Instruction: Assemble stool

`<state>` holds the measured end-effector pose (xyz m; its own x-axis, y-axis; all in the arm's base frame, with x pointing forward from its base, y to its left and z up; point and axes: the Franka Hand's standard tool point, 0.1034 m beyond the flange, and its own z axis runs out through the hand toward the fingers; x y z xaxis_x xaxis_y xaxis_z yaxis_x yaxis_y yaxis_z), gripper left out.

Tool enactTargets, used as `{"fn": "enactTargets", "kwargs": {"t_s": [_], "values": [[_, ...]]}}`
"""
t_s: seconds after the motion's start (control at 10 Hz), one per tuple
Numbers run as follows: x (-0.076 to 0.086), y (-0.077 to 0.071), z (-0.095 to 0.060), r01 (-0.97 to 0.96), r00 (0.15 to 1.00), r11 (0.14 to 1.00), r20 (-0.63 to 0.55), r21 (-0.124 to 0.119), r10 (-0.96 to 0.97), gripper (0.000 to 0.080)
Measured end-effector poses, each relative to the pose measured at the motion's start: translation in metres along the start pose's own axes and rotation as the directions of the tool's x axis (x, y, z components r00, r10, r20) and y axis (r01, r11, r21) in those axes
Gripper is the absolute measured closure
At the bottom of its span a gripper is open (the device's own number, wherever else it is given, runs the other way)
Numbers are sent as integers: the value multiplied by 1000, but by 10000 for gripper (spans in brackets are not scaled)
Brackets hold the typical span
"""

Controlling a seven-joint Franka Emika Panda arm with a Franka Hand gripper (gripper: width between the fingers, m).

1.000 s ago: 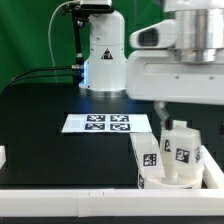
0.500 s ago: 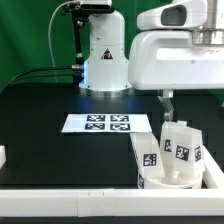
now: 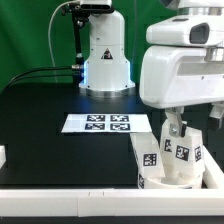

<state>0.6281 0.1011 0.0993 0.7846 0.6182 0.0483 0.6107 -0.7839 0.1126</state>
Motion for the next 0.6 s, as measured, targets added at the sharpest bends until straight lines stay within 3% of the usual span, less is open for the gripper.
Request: {"fn": "enactTargets", "kwargs": {"t_s": [0.2,0.5,0.6], "values": [[0,3,4,87,996,996,9,-12,-87,150],[0,4,8,48,999,999,13,-13,-47,179],[0,5,8,46,999,999,13,-13,-46,364]]}}
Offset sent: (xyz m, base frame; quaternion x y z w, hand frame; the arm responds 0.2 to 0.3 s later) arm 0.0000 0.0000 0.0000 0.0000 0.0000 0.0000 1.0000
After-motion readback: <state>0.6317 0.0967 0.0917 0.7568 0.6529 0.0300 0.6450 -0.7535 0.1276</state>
